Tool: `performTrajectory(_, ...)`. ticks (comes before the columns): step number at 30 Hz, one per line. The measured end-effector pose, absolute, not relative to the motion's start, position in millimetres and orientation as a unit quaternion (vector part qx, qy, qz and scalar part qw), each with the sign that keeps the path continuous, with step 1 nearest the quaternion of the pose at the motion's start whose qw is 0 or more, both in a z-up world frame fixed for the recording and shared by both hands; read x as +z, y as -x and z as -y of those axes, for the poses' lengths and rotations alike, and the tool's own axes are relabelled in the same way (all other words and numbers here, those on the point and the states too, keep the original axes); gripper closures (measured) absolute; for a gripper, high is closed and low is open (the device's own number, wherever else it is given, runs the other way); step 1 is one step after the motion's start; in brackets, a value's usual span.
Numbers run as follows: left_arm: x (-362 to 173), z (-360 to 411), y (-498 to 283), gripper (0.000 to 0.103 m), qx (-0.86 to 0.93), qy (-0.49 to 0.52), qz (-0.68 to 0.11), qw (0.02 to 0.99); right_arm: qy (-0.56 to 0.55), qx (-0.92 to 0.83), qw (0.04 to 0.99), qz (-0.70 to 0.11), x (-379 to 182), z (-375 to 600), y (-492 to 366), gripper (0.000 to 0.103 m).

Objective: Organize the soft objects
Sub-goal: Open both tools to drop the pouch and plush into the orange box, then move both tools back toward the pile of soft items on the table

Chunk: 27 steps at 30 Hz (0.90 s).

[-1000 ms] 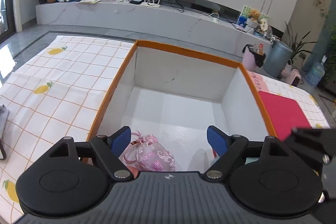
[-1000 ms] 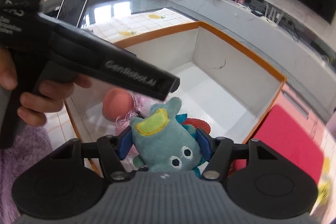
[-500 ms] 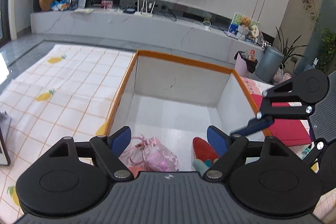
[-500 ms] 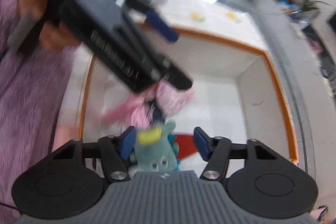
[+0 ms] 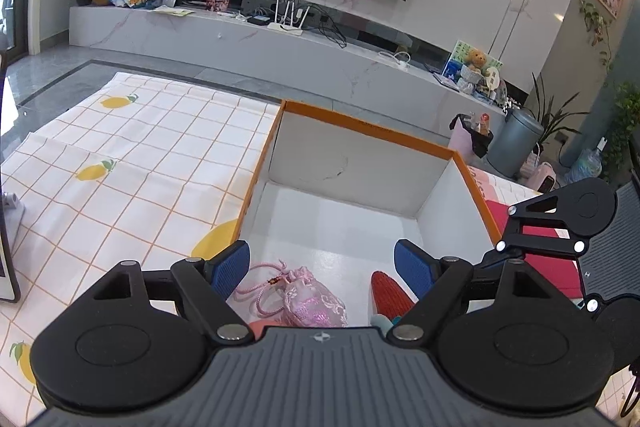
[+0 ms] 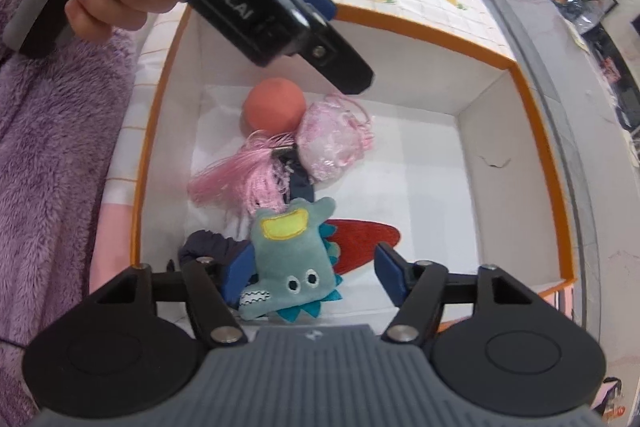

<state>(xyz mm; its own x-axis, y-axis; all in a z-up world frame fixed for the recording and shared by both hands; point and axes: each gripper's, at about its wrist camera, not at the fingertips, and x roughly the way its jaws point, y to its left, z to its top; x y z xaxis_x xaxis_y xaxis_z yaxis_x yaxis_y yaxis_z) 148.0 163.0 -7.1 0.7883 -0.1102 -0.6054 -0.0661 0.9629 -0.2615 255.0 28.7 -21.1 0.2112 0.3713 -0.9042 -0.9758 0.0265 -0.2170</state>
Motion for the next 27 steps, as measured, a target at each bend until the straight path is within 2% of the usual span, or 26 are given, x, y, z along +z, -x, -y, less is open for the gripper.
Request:
performTrajectory(1, -6.5, -163.5, -147.8, 0.007, -0.011, 0.137, -0.323, 0.936, 0.446, 0.533, 0.639, -0.331, -19.8, -26.5, -252.3, 0.026)
performTrajectory(2, -6.0, -163.7, -147.6, 0.007, -0.011, 0.137, -0.320, 0.937, 0.434, 0.540, 0.642, -0.327, -13.2, -20.5, -247.2, 0.009)
performTrajectory(4, -5.6, -162.2, -147.7, 0.007, -0.012, 0.137, -0.320, 0.937, 0.408, 0.561, 0.648, -0.315, -4.1, -13.9, -242.1, 0.003)
performTrajectory(11, -7.3, -152.2, -149.4, 0.007, -0.001, 0.118, -0.323, 0.939, 0.428, 0.541, 0.664, -0.289, 10.3, -7.1, -219.0, 0.003)
performTrajectory(21, -5.7, -148.3, -148.1, 0.007, 0.019, 0.113, -0.323, 0.939, 0.374, 0.472, 0.737, -0.306, 49.4, 31.9, -217.7, 0.003)
performTrajectory(27, 22.2, -141.9, -139.3, 0.007, 0.039, 0.141, -0.298, 0.943, 0.349, 0.385, 0.817, -0.251, 68.6, 81.5, -217.1, 0.003)
